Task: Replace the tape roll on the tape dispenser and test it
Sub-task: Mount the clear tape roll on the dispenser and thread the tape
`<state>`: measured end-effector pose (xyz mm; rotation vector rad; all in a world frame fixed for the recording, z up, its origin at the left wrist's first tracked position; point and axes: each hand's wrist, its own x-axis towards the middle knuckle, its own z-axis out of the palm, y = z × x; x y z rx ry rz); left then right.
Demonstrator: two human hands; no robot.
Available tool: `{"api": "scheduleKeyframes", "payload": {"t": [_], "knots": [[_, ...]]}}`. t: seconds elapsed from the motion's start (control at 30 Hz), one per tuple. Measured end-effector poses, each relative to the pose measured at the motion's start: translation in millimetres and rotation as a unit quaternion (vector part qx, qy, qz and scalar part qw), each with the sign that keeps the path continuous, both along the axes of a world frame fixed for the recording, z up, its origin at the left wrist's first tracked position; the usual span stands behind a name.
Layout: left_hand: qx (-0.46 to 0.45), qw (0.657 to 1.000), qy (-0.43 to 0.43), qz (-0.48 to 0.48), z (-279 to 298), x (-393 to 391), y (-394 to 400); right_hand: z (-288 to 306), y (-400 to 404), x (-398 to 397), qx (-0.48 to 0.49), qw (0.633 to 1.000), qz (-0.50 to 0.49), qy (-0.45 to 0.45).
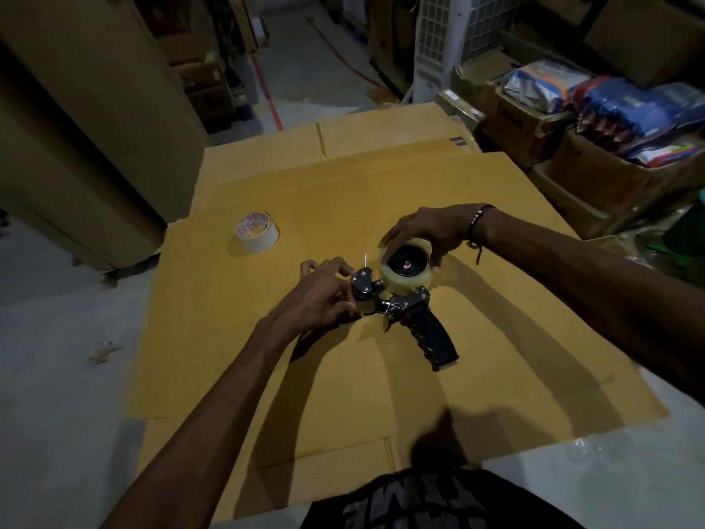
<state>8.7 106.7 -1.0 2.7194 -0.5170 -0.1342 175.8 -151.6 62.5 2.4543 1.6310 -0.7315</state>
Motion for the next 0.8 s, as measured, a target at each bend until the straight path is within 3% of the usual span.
{"api": "scheduleKeyframes", "payload": {"t": [0.17,0.27,0.4,0.63,0.8], "knots": [[0.006,1.0,-0.006,0.01,0,-6,-3,0,-2,-17,0.002,0.998,-0.012,-0.067],[0.008,1.0,-0.012,0.014,0,-11,-2,-6,-16,-37,0.143,0.984,-0.098,-0.048],[0.008,0.999,-0.027,0.017,-2,-17,-5,-24,-38,-85,0.321,0.918,-0.23,0.021],[-0.01,0.998,-0.052,0.025,-7,-28,-8,-58,-48,-141,0.394,0.853,-0.342,0.023],[-0.016,0.998,-0.055,0.027,-6,-34,-10,-75,-33,-171,0.405,0.839,-0.364,0.016]]}}
